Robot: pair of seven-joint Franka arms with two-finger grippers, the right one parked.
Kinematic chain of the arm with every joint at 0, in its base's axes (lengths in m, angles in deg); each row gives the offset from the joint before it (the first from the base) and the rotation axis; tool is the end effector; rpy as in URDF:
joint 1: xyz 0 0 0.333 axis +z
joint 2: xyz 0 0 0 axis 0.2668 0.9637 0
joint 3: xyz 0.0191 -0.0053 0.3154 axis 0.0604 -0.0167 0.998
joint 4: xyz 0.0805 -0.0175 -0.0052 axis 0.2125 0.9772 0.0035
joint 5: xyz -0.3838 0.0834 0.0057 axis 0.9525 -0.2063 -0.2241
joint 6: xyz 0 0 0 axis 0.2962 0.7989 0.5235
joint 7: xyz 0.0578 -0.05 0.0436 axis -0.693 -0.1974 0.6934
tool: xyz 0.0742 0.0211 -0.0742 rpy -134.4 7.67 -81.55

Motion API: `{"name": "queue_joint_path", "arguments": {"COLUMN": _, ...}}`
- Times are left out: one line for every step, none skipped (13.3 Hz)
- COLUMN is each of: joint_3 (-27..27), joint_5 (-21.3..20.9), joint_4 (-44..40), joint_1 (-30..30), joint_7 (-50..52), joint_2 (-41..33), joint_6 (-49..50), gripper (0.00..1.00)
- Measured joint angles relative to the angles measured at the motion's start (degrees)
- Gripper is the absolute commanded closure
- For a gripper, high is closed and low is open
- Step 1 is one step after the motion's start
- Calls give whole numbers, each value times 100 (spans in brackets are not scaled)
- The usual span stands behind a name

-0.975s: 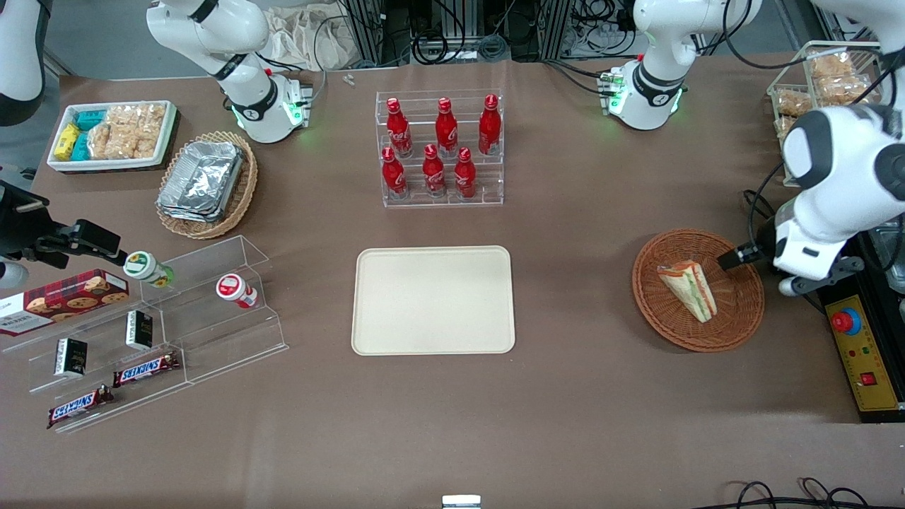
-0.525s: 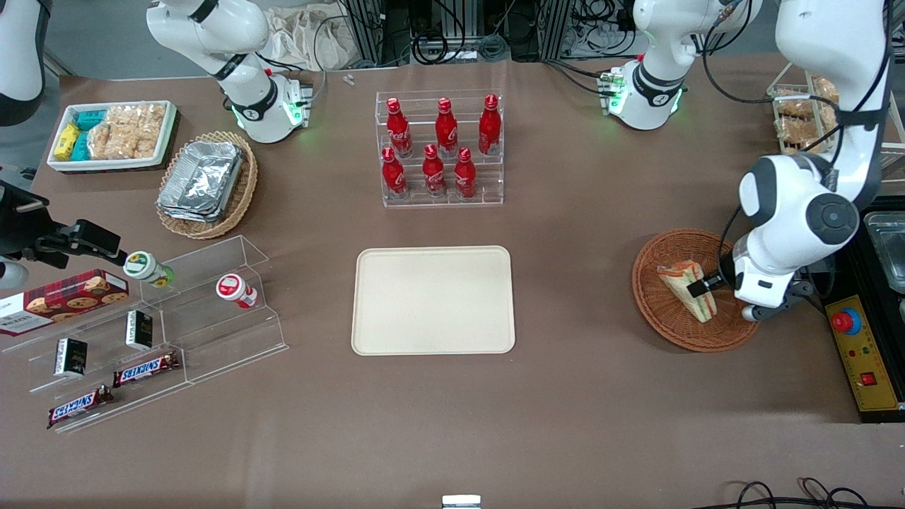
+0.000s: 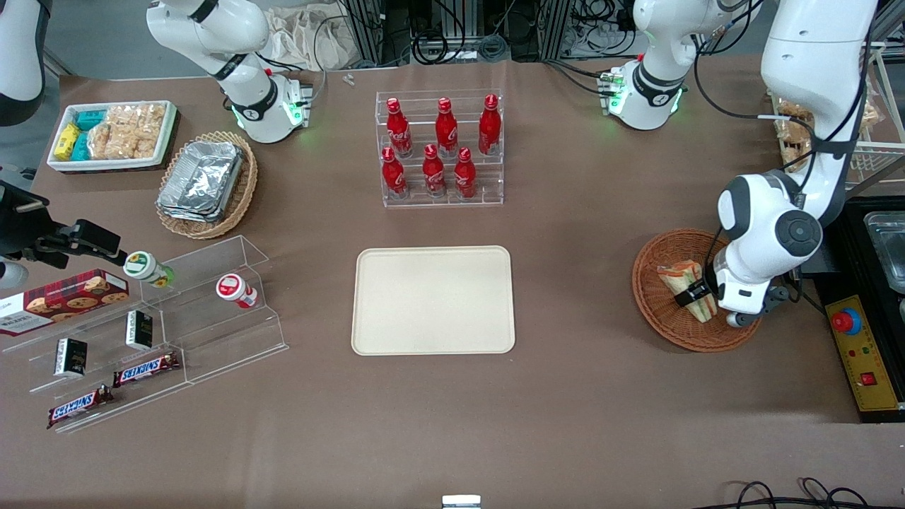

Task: Place sandwich from basket to tray

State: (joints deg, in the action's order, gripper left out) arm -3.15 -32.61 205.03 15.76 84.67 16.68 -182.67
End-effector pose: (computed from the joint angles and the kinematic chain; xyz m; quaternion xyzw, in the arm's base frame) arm 0.5620 0.0033 0.2264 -0.9644 -0.2644 0.0097 0.0045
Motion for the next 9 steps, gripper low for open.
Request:
{"name": "queue_joint_path", "arguments": {"joint_3": -2, "joint_5": 1, "joint_4": 0, "joint_1": 0, "joint_7": 60, "joint_2": 11, "joint_6": -3, "gripper": 92}}
{"name": "queue_joint_path", "arguments": {"joint_3": -3, "joint_5": 1, "joint_4": -6, "joint_1": -2, "joint_7": 139, "joint_2": 2, "joint_6": 1, "gripper": 100}}
{"name": "queue_joint_path", "arguments": {"joint_3": -6, "joint_5": 1, "joint_4": -27, "joint_1": -11, "joint_7": 193, "joint_2": -18, "joint_6": 40, "gripper": 100}}
{"name": "queue_joint_path", "arguments": {"joint_3": -9, "joint_5": 1, "joint_4": -86, "joint_1": -20, "joint_7": 238, "joint_2": -57, "joint_6": 194, "gripper": 100}}
{"name": "queue_joint_path", "arguments": {"joint_3": -12, "joint_5": 0, "joint_4": -205, "joint_1": -26, "joint_7": 274, "joint_2": -127, "joint_6": 514, "gripper": 100}}
{"name": "queue_joint_path", "arguments": {"joint_3": -14, "joint_5": 0, "joint_4": -378, "joint_1": -29, "joint_7": 294, "joint_2": -235, "joint_6": 961, "gripper": 100}}
{"name": "queue_joint_path", "arguments": {"joint_3": -15, "joint_5": 0, "joint_4": -628, "joint_1": -30, "joint_7": 306, "joint_2": -392, "joint_6": 1558, "gripper": 100}}
{"name": "queue_joint_path", "arguments": {"joint_3": -18, "joint_5": 1, "joint_4": -936, "joint_1": -33, "joint_7": 326, "joint_2": -580, "joint_6": 2234, "gripper": 100}}
{"name": "queue_joint_path", "arguments": {"joint_3": -40, "joint_5": 0, "joint_4": -1325, "joint_1": -38, "joint_7": 379, "joint_2": -759, "joint_6": 2967, "gripper": 100}}
